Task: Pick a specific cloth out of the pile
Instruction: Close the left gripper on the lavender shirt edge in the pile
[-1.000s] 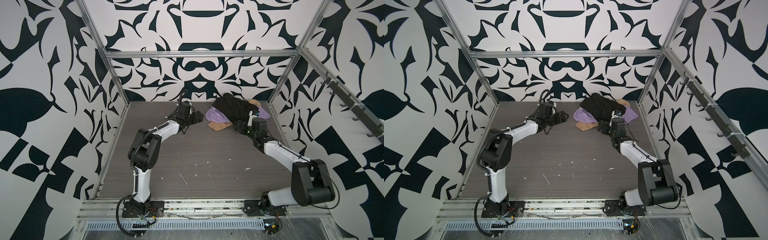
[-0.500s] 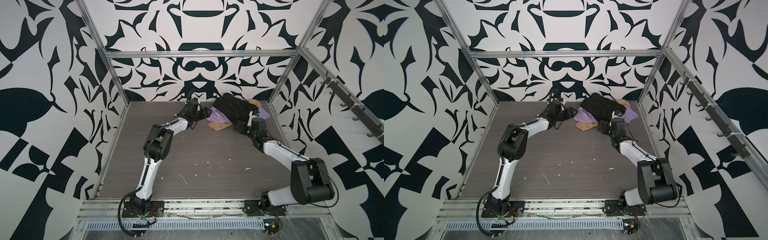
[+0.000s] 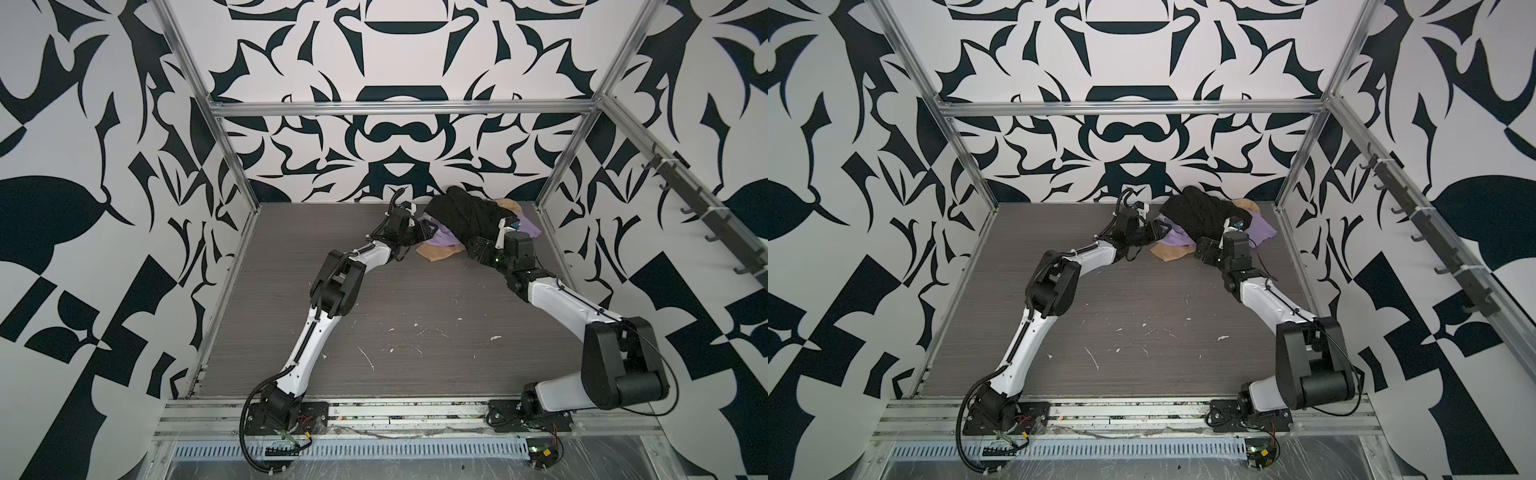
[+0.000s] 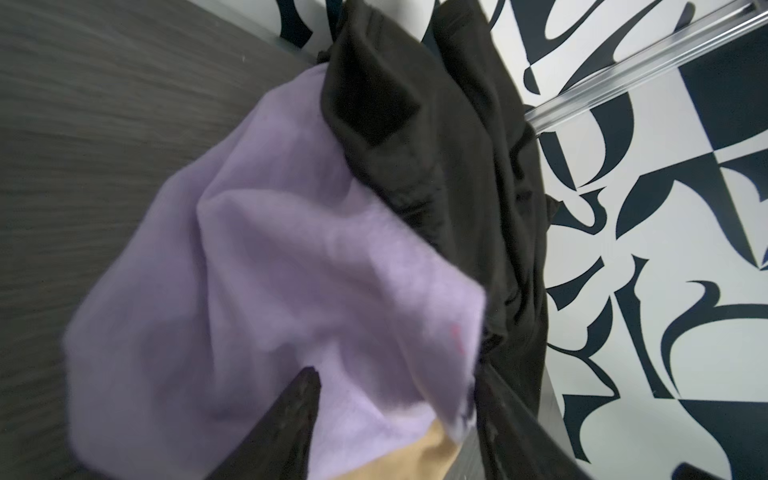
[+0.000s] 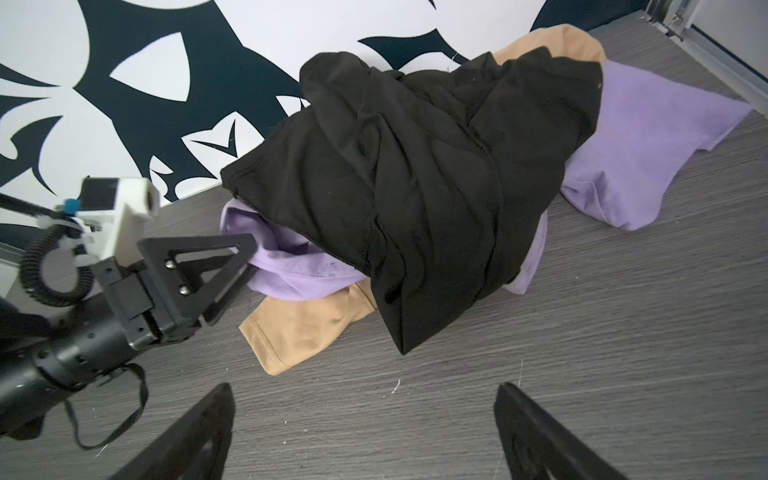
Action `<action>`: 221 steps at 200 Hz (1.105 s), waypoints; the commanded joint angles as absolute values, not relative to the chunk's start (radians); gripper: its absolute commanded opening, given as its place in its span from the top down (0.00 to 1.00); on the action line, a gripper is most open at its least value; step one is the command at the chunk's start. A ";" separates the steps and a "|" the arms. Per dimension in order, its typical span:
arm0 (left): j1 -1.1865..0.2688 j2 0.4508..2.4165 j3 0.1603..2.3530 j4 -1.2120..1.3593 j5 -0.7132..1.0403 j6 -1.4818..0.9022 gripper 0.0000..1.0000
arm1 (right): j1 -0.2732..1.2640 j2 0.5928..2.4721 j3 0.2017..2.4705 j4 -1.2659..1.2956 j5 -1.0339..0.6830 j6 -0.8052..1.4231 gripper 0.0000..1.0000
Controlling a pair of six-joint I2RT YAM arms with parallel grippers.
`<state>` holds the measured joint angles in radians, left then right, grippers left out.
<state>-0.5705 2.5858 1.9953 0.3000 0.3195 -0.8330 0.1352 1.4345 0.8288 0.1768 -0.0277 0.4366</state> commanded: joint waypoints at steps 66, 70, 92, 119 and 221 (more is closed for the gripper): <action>-0.565 2.593 2.057 0.272 0.318 -0.827 0.75 | 0.137 1.425 0.879 0.176 -0.052 0.448 0.01; -0.565 2.593 2.060 0.269 0.318 -0.827 0.77 | 0.137 1.425 0.880 0.176 -0.052 0.449 0.01; -0.565 2.584 2.066 0.250 0.309 -0.822 0.85 | 0.137 1.425 0.880 0.177 -0.055 0.455 0.01; -0.569 2.569 2.075 0.232 0.291 -0.821 0.95 | 0.137 1.426 0.878 0.179 -0.055 0.454 0.01; -0.605 2.451 2.067 0.202 0.258 -0.777 1.00 | 0.137 1.409 0.871 0.167 -0.025 0.448 0.01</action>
<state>-0.5915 2.5324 2.0377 0.2005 0.2531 -0.7956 0.1352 1.4345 0.8379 0.1677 -0.0444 0.4465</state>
